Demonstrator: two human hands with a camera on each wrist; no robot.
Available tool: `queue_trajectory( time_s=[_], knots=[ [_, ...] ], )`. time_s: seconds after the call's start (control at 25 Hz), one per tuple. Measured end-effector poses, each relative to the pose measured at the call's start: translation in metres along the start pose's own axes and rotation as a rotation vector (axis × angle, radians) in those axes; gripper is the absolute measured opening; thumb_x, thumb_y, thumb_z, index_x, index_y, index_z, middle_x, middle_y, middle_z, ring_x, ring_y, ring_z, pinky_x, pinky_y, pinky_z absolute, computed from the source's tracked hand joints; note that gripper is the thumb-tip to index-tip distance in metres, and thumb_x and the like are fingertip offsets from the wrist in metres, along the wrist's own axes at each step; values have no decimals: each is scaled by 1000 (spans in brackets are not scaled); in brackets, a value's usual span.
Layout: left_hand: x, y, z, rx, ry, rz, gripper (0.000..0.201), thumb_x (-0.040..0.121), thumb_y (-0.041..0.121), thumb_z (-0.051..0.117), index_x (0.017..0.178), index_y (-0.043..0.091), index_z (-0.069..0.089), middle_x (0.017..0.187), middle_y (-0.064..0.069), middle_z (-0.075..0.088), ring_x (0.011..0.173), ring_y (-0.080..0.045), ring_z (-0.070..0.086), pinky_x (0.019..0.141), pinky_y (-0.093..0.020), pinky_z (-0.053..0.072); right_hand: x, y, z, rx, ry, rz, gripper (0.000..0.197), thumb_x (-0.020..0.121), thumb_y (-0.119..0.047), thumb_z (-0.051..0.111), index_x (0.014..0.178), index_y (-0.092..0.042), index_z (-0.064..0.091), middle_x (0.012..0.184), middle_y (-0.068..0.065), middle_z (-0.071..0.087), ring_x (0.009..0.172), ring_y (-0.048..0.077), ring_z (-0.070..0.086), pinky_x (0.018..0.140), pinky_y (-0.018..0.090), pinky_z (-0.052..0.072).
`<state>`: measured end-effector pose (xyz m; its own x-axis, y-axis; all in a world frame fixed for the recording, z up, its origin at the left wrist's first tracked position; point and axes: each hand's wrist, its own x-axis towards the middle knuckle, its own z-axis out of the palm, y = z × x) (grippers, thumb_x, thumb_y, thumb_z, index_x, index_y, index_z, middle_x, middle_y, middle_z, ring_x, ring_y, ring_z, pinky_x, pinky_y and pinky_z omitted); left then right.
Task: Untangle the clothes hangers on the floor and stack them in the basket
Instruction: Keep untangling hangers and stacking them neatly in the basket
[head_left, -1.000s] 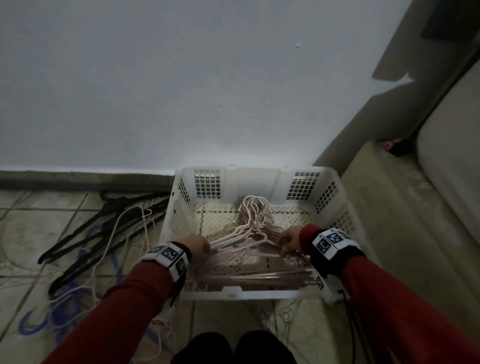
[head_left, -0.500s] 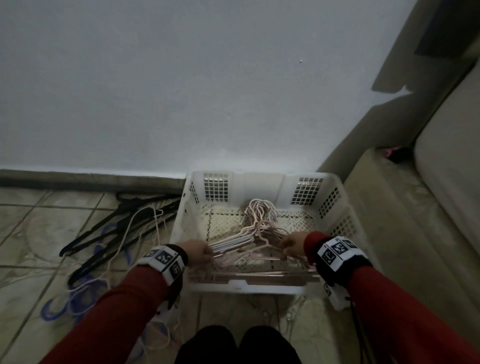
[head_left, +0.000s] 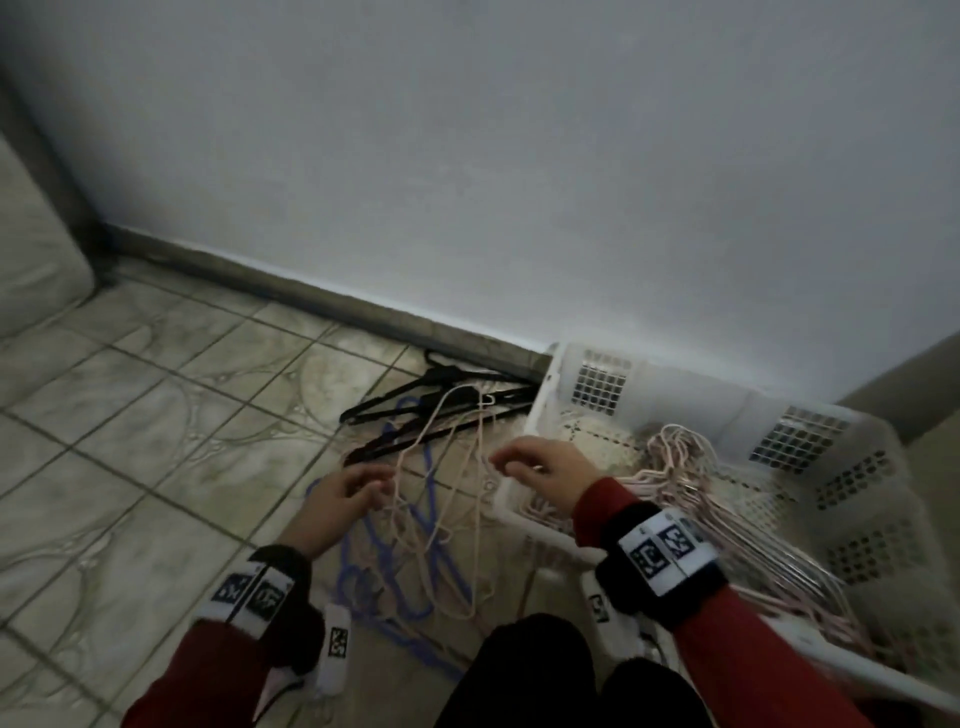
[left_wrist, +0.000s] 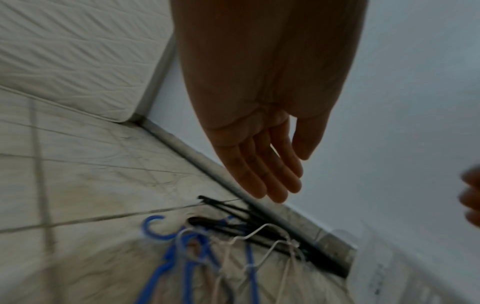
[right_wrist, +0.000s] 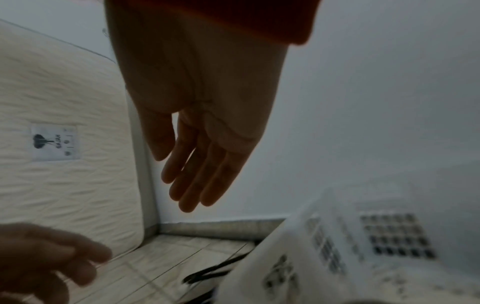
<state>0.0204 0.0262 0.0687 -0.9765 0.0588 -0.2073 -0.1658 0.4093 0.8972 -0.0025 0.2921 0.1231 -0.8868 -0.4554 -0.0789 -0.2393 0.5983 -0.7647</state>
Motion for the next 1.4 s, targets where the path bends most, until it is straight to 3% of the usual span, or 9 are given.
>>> queue_trajectory(
  time_s=[0.16,0.4,0.6,0.76,0.88,1.08,1.2,1.32,1.4],
  knots=[
    [-32,-69,1,-68,116,-243,21,94,2,43,108,7,58,82,-3,63,54,2,60,52,-6,44,50,-12,83,34,-252,150,26,89,-9,50,111,0,60,105,22,65,76,15,59,72,15,50],
    [-24,-116,53,-181,67,-480,15,95,0,38,100,5,51,72,-2,55,51,-6,55,47,-11,44,32,11,123,-652,-650,294,42,95,-20,37,136,-12,34,141,13,40,126,36,42,98,45,41],
    [0,-136,84,-290,79,-589,20,95,1,40,112,1,52,74,-3,54,45,-1,57,45,-13,43,26,4,121,-637,-687,248,40,94,-15,37,133,-11,37,138,14,43,122,35,45,98,42,40],
    [6,-118,100,-344,-36,-597,20,95,0,37,99,5,56,92,-12,59,76,-16,56,68,-26,46,27,9,130,-634,-749,264,47,97,-18,30,143,-10,20,150,14,27,134,32,33,109,43,32],
    [1,-106,103,-442,-33,-595,25,95,-1,31,94,11,53,75,-8,54,63,-13,51,52,-18,43,24,7,128,-588,-681,323,49,99,-18,27,145,-9,13,154,14,15,139,31,24,111,39,24],
    [-4,-89,101,-506,26,-500,30,96,-4,24,104,6,51,45,9,58,43,-2,49,40,-10,35,27,43,144,-473,-648,365,52,93,-22,45,139,-21,23,137,11,39,127,32,41,102,38,38],
    [1,-81,87,-514,167,-428,30,96,-6,23,109,2,49,67,2,62,56,-8,54,44,-9,42,59,137,188,-218,-519,505,25,85,-37,53,107,-34,41,120,7,58,105,25,59,87,36,53],
    [13,-83,73,-456,266,-453,23,96,-3,30,106,4,48,76,-4,54,48,-1,61,46,-11,45,29,30,140,62,-269,444,16,96,-24,37,82,-17,43,106,19,60,100,30,59,82,32,49],
    [26,-81,69,-295,240,-462,19,95,5,41,106,2,56,85,-15,61,73,-16,68,67,-26,55,21,8,128,251,-136,395,18,97,-19,34,83,-15,43,78,9,58,68,18,58,60,23,45]
  ],
)
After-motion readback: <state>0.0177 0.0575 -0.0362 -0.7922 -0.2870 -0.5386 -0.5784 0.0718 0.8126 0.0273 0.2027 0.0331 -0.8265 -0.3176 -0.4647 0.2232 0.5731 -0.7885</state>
